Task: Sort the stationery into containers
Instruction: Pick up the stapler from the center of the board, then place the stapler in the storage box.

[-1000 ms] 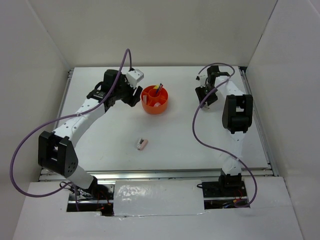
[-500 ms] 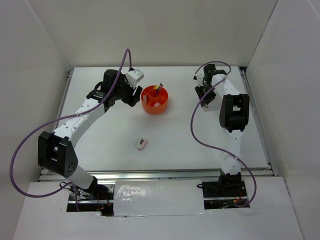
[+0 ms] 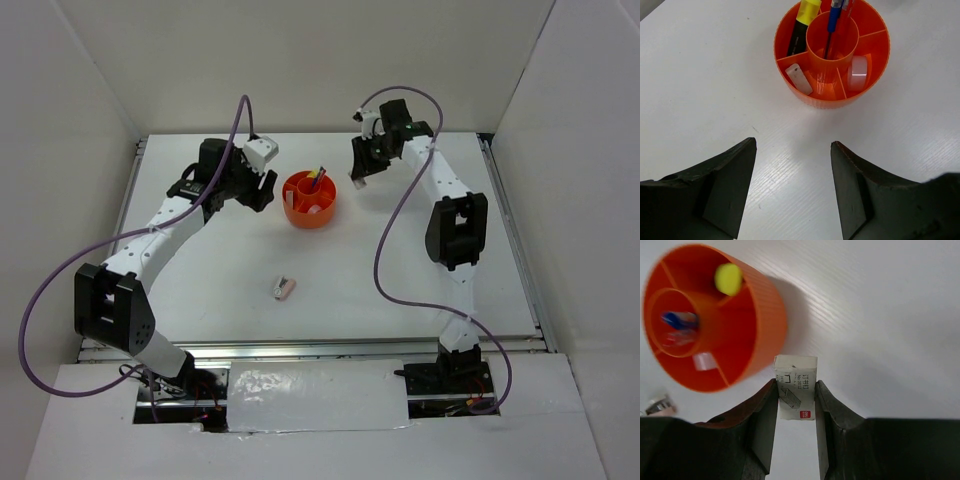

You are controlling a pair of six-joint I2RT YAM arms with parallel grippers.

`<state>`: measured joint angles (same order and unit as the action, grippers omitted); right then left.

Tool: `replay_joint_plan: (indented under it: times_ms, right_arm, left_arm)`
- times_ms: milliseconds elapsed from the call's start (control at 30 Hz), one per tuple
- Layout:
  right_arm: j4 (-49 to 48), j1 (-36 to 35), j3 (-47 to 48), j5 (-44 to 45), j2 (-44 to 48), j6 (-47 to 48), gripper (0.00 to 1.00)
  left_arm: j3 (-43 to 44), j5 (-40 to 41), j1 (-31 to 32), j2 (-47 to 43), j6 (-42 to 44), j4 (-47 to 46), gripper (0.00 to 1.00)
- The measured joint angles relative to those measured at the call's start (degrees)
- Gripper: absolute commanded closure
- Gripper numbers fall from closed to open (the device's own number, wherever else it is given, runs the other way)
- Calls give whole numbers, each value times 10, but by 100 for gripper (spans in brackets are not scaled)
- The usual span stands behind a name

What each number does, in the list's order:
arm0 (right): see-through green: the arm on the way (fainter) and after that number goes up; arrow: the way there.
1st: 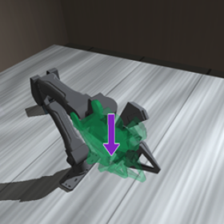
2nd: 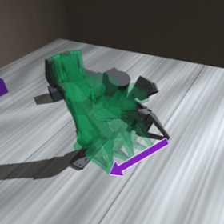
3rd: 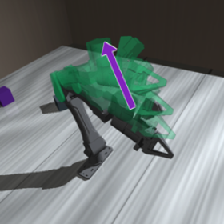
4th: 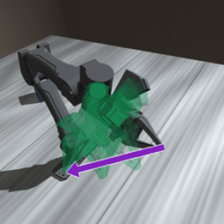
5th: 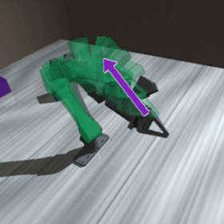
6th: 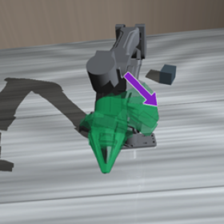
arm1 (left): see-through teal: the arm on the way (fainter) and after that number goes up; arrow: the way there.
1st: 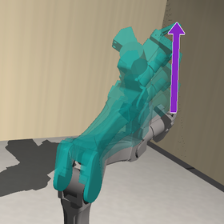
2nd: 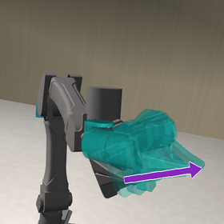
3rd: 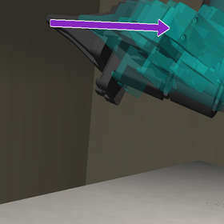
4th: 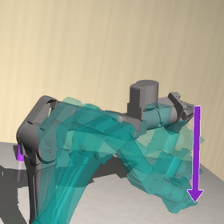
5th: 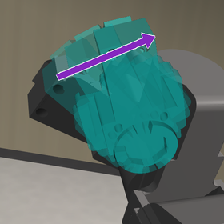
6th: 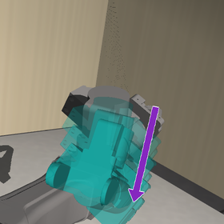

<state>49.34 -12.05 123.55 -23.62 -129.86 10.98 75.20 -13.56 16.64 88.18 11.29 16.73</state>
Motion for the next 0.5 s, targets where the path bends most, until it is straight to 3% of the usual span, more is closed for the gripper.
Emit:
replay_joint_plan:
  times_ms: [500]
  right_arm:
    - [-64,-50,24,-63,3,-71,92]
  left_arm:
    - [0,-14,-3,0,-12,-1,27]
